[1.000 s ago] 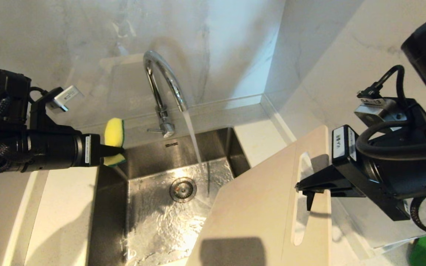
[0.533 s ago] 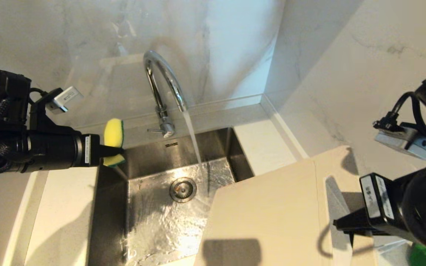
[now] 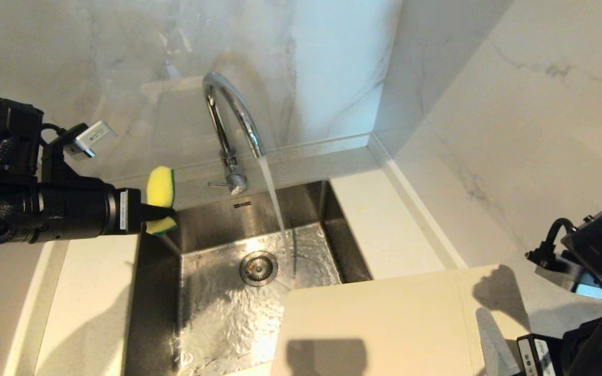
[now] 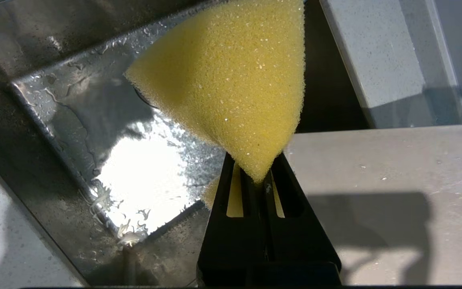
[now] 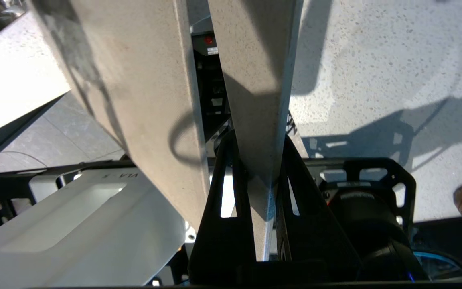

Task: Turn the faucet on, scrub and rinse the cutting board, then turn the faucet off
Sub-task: Put down the cutting board

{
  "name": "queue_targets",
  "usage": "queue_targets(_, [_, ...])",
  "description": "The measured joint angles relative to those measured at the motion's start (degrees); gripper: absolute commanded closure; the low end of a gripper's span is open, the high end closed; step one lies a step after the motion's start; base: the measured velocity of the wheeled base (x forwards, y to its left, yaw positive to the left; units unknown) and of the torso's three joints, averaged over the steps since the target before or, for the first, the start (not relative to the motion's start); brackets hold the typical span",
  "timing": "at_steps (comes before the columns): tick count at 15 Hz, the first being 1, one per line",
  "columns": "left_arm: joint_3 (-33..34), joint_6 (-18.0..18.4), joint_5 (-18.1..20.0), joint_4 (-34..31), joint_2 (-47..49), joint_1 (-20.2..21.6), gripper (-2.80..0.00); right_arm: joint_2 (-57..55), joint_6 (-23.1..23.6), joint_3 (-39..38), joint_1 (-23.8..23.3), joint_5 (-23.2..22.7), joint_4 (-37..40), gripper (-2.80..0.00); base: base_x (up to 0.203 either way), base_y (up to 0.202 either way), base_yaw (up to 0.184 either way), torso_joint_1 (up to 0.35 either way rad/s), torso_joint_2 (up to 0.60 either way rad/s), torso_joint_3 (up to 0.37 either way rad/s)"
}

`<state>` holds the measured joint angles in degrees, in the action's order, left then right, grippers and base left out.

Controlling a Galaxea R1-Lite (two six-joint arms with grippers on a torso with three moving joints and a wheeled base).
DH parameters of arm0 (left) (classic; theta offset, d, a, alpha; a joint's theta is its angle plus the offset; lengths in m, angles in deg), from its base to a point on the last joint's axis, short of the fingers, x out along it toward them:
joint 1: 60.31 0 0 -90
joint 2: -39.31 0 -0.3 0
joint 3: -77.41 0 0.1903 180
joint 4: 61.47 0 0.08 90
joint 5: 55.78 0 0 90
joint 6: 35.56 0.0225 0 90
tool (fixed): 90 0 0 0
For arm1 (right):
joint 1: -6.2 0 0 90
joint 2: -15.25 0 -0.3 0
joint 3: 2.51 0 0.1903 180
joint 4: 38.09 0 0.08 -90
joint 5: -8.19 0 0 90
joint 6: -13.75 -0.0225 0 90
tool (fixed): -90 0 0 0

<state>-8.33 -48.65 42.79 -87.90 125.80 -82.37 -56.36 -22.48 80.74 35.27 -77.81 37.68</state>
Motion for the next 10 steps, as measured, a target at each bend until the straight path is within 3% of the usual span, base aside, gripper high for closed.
queue_targets(7, [0.00, 0.01, 0.02, -0.02, -0.58, 0.00, 0.00, -5.22, -0.37, -6.12, -0.05, 0.32, -11.19, 0.00, 0.000, 0.000, 0.000, 0.000, 0.00, 0.000])
queue_targets(10, [0.30, -0.02, 0.00, -0.30, -1.23, 0.00, 0.00, -8.64, -2.98, -9.28, -1.02, 0.90, -20.39, 0.00, 0.000, 0.000, 0.000, 0.000, 0.00, 0.000])
